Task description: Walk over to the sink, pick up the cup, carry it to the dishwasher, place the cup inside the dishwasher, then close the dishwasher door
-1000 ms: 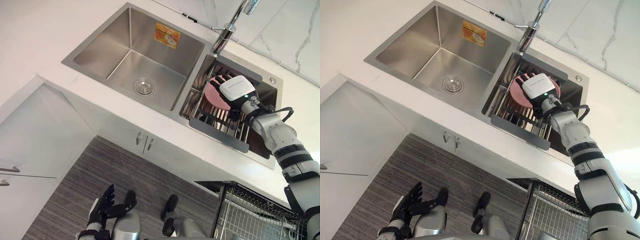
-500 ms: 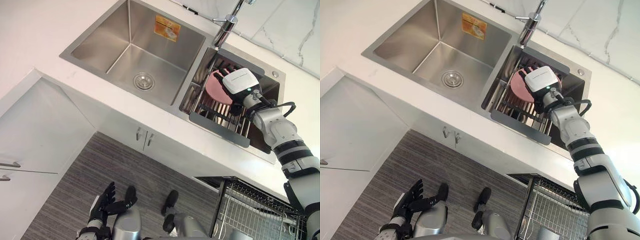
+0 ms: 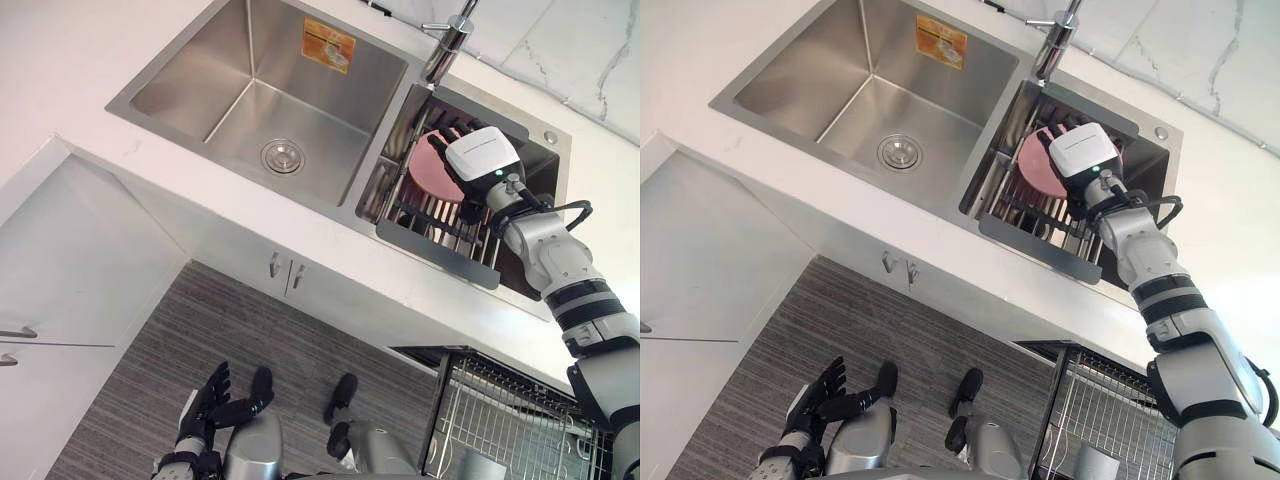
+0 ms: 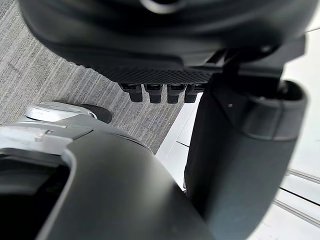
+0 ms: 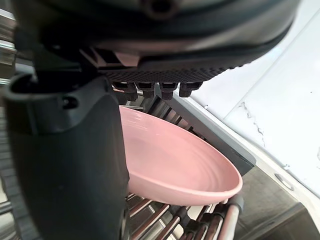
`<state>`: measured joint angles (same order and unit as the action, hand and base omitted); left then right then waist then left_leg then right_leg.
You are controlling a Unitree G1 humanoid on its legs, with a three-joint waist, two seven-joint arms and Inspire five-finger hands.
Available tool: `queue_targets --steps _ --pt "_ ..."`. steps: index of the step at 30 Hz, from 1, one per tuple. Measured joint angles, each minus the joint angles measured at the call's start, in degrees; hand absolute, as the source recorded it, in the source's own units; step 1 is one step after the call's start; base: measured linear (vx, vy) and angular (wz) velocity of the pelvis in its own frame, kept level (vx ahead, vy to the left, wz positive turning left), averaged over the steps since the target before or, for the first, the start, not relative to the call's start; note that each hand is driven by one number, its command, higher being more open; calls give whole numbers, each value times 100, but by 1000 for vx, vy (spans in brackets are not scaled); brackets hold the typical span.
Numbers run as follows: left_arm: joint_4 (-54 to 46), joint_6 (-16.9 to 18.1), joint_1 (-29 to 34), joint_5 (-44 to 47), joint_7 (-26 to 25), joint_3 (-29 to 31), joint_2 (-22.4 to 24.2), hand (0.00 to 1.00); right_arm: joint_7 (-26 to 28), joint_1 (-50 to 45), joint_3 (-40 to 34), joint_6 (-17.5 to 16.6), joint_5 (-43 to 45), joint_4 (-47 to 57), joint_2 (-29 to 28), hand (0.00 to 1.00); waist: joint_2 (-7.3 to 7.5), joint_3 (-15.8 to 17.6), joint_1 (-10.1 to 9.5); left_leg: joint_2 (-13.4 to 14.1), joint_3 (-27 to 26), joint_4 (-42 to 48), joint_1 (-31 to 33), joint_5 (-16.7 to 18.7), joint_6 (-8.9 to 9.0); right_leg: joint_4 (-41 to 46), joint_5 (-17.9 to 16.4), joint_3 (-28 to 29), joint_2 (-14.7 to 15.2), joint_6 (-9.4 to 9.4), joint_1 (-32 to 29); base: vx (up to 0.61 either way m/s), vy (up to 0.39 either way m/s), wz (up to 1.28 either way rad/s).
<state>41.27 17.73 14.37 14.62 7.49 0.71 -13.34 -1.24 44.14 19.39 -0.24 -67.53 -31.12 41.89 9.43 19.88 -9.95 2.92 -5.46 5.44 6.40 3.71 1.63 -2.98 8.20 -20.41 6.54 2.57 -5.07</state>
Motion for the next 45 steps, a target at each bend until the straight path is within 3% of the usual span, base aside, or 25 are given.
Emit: queue_targets --steps 9,18,32,36,45 --pt "-18 -31 0 -1 -6 -1 2 100 50 -323 -472 256 -14 221 -165 100 4 -3 -3 -9 -5 3 -1 -2 2 12 14 6 22 17 0 1 4 0" --pt "-25 -85 5 -1 -13 -1 -6 100 358 -591 -821 456 671 425 -162 100 28 -20 6 -1 -107 -18 -98 -18 -21 12 79 113 21 38 0 8 10 -6" --pt "12 -110 84 -2 -59 1 -45 100 -423 -1376 -1248 642 764 1210 -173 100 86 -126 181 12 -235 -21 -171 -20 -23 30 116 260 10 39 2 -4 14 -5" --pt "156 -117 89 -3 -76 -3 -41 100 -620 -1527 -1255 616 765 1232 -220 100 79 -307 222 15 -224 -24 -162 -19 -22 29 116 256 4 39 0 0 0 0" --pt "179 -117 78 3 -73 2 -45 100 -692 -1527 -1253 559 797 1207 -384 100 76 -318 263 16 -195 49 13 79 -52 27 104 258 5 39 -118 0 0 0"
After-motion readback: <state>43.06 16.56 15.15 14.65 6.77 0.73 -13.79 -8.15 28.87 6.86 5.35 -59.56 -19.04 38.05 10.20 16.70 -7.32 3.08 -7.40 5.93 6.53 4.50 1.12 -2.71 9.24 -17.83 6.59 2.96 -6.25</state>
